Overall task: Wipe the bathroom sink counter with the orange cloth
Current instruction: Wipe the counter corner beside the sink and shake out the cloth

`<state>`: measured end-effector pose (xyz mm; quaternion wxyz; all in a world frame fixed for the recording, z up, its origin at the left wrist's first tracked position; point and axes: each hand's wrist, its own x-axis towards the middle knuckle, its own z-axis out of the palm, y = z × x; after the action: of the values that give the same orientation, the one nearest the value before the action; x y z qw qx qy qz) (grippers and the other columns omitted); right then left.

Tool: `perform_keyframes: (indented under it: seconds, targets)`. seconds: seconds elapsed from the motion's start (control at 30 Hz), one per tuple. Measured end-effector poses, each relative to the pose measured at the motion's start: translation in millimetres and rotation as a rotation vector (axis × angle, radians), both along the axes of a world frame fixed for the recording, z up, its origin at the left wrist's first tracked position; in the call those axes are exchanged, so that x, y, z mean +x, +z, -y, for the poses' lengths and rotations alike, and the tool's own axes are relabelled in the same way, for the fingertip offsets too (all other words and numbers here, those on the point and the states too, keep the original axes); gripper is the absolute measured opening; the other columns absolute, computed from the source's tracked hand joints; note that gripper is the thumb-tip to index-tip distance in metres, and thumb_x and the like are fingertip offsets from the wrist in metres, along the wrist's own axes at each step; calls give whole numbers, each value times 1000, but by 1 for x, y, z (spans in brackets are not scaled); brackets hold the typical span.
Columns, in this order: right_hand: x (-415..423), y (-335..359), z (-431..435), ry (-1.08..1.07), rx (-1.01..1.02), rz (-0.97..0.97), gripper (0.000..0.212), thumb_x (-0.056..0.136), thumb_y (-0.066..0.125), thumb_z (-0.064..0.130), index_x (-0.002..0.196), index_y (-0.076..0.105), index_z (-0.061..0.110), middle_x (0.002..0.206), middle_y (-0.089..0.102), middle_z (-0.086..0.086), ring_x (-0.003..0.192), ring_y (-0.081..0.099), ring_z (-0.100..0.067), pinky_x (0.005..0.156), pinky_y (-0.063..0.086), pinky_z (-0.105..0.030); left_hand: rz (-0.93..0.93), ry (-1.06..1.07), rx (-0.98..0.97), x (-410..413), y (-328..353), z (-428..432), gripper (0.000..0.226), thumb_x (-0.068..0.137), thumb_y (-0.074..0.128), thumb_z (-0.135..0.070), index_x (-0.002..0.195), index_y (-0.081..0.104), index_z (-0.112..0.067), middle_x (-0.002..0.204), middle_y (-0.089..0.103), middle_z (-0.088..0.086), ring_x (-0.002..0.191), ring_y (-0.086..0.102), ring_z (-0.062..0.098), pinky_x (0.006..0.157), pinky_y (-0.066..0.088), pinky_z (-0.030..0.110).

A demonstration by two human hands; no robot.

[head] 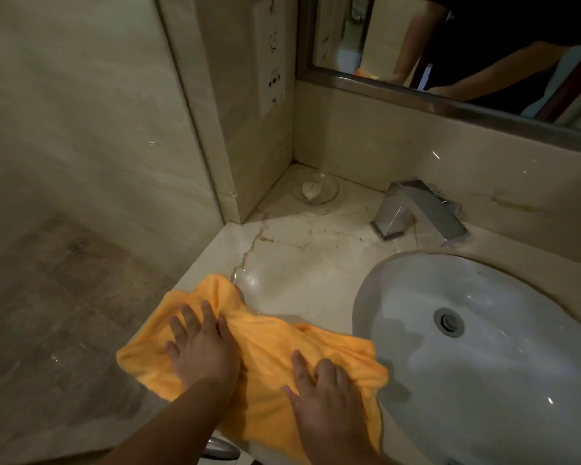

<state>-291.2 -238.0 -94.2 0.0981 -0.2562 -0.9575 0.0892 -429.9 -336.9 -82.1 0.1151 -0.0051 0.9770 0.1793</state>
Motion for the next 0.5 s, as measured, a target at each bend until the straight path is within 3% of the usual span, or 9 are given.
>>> perform_keyframes:
  seconds: [0.13, 0.3, 0.5]
  targets:
    - [-15, -4, -6, -13, 13, 3, 51, 69, 39, 50, 104, 69, 29, 83, 33, -4, 70, 33, -24, 42, 46, -34, -4, -33, 10, -17, 1, -14, 53, 97, 23, -37, 147, 16, -20, 159, 5, 6, 146, 0, 27, 116, 7, 47]
    - [-32, 0, -17, -30, 53, -24, 46, 74, 42, 48, 103, 72, 26, 74, 54, -5, 57, 55, -26, 45, 47, -31, -11, -100, 24, -43, -1, -32, 52, 97, 22, -33, 147, 16, -21, 159, 5, 4, 146, -1, 24, 116, 6, 45]
    - [-52, 6, -28, -117, 56, 48, 50, 74, 38, 50, 102, 72, 27, 69, 59, -4, 56, 59, -24, 43, 48, -34, -59, -299, 37, -73, 0, -59, 50, 97, 25, -29, 146, 22, -19, 158, 11, 7, 146, 5, 26, 115, 13, 45]
